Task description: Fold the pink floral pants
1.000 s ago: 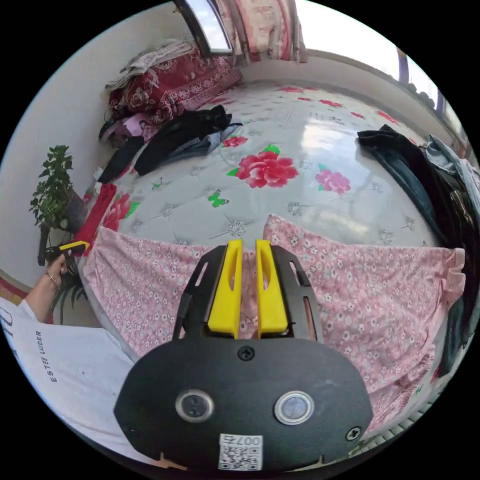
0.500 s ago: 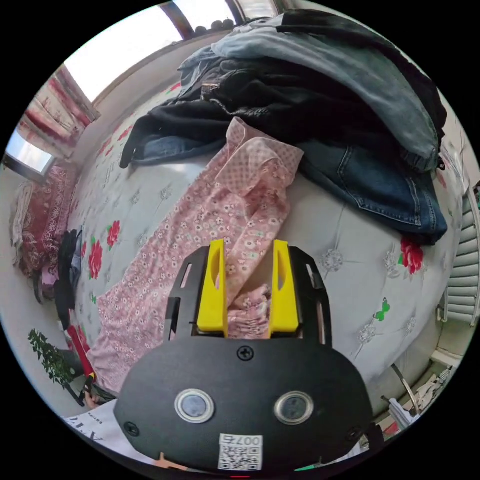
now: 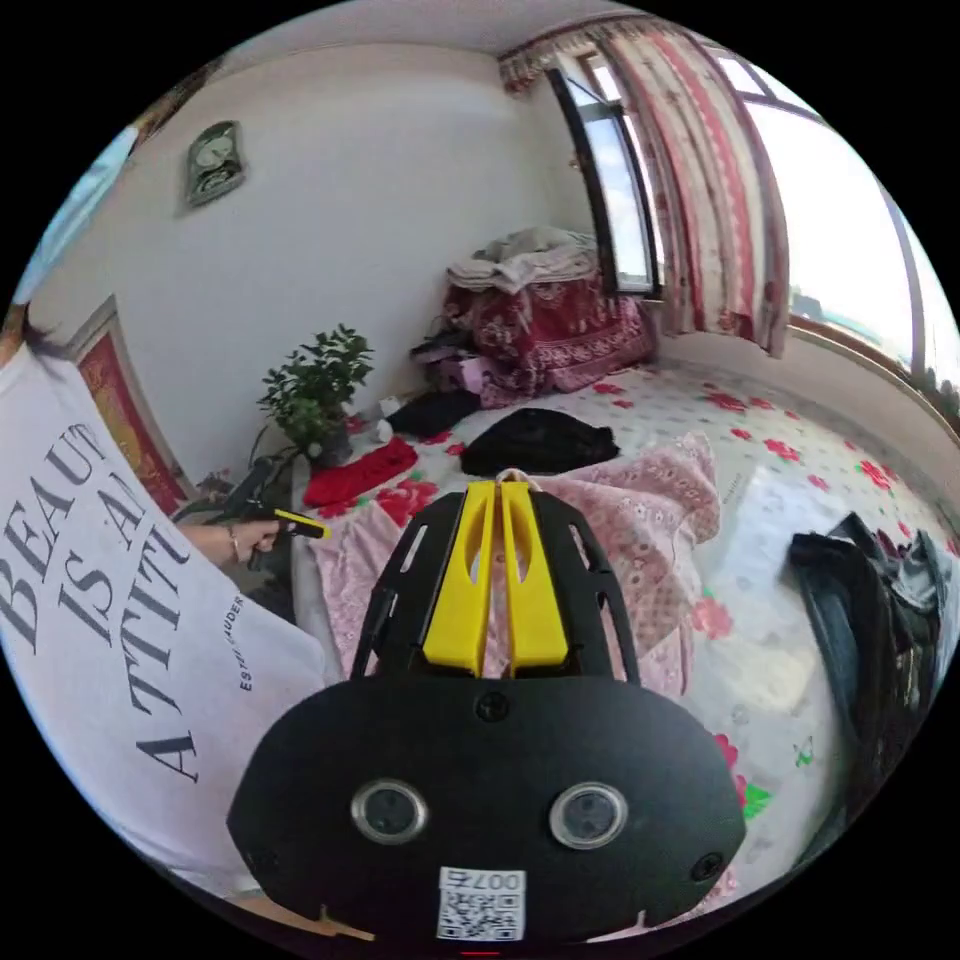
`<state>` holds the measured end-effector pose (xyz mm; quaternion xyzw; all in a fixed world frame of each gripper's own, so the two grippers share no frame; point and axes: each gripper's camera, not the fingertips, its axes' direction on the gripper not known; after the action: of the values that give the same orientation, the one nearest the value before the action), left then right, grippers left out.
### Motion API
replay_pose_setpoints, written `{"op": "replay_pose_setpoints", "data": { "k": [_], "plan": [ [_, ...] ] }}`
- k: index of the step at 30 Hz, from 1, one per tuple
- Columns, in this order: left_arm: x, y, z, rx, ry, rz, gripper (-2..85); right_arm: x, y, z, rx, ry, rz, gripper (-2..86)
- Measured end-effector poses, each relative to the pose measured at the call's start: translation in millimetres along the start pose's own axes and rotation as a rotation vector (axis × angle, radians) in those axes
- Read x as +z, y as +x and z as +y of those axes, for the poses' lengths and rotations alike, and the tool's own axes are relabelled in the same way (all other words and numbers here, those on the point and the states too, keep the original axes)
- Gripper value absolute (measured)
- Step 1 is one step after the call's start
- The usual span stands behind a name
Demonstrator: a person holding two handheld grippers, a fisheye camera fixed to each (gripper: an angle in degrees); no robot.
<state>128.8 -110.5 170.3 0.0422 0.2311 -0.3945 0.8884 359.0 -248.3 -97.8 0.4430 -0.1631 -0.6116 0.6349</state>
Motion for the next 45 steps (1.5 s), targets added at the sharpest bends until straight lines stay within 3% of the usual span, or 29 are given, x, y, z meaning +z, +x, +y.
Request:
{"op": "replay_pose_setpoints", "data": {
  "k": [4,6,9,13,19,23,26,32,34,37,45],
  "plan": [
    [-8,-39,17,-0.063,0.019,0.034,4.0,108,-116,4,-0.168,-0.155,-0.266,1.9],
    [-8,-67,32,-0.118,0.011,0.075,4.8,176,-156,30,-0.182,-0.390,-0.401,3.3],
    [-5,-101,49,-0.195,-0.007,0.177,6.0,197,-158,53,-0.162,-0.558,-0.414,4.5],
    [-16,-106,53,-0.137,0.030,0.265,8.0,166,-114,68,0.048,-0.516,-0.334,5.5],
    [-36,-15,10,0.296,0.142,0.220,11.4,101,-57,128,0.430,-0.428,-0.050,5.6],
    [9,29,-28,0.386,0.021,0.175,10.8,80,-58,143,0.532,-0.403,-0.011,5.4],
    [19,27,-35,0.365,-0.022,0.121,2.0,78,-70,135,0.499,-0.416,0.045,4.9],
    [-64,-89,15,-0.036,0.319,0.130,1.1,68,-71,135,0.549,-0.383,0.115,4.4],
    [-62,-126,33,-0.113,0.303,0.149,2.6,69,-67,145,0.580,-0.408,0.126,4.6],
    [-23,-164,50,-0.197,0.120,0.182,5.3,74,-60,161,0.635,-0.463,0.139,5.1],
    [-44,-181,21,-0.166,0.169,0.273,1.3,38,-38,164,0.725,-0.419,0.243,5.7]
  ]
}}
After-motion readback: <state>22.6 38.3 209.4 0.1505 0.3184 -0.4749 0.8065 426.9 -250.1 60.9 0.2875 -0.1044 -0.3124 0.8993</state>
